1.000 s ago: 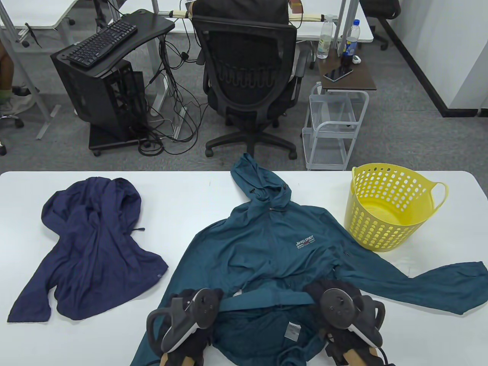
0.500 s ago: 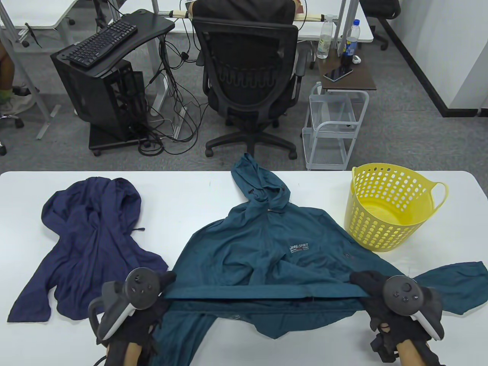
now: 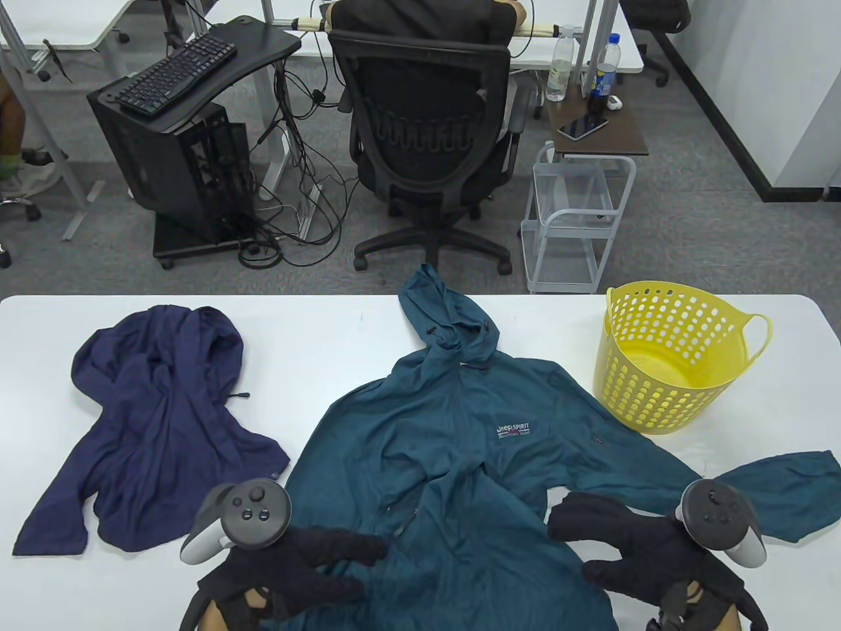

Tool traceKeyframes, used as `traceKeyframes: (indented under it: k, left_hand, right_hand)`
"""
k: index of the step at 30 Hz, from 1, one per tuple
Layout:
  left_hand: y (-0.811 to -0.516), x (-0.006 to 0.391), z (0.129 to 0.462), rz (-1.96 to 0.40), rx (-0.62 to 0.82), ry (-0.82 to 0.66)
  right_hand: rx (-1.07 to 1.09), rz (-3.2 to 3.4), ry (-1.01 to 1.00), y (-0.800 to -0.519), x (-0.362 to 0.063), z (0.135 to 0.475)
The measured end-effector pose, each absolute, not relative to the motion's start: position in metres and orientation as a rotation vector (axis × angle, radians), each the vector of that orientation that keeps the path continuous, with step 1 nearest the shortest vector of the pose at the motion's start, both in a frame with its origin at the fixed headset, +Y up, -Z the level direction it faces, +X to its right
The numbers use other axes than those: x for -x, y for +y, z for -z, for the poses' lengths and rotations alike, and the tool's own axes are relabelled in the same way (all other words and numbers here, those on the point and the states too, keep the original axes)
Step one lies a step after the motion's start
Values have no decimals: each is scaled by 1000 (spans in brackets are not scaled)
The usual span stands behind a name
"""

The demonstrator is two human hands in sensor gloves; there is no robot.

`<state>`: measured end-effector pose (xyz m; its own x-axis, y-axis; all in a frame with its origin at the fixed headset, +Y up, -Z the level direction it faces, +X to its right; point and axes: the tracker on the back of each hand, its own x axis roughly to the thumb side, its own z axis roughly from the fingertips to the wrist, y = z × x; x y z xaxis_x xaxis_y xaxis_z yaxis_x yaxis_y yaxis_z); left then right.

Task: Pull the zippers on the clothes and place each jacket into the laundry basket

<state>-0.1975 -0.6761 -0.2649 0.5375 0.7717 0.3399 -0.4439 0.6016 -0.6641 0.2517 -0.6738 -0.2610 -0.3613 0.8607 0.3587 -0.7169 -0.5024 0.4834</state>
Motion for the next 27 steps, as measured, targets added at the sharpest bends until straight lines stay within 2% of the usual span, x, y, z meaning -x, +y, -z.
traceKeyframes:
  k: [1,4,8,12,16,19,20,21,23,24,27]
  left_hand:
    - [-681,193,268,-767,544,-622]
    - [-702,171,276,-685,462,-334]
    - [-742,125,281,-210,372,-336]
    - [-770,105,276,74,487,-351]
    - [-749,109,256,125,511,-306]
    - [-732,114,244,150,613,-296]
    - [-729,115,243,125,617,-297]
    - [-724,117,244,83,602,-298]
    - [-713,122,248,4,454,-244]
    - [-707,125,250,-16,361,-186]
    - [-702,124,259,-43,171,-66]
  right_hand:
    - [-634,-2036,279,-677,-247,264]
    - [-478,-2293,266,-693,-226,273]
    - [-449,-2643,329,-733,-191,283]
    - [-518,-2811,500,-761,-176,278]
    - [-510,-2661,636,-756,-188,269]
    - [-519,-2452,863,-754,-192,262]
    - [-534,-2417,876,-751,-193,261]
    - [-564,-2386,788,-746,-196,262]
    - [-500,-2385,532,-732,-204,268]
    - [-390,-2400,395,-724,-209,271]
    - [-187,-2518,146,-717,-209,281]
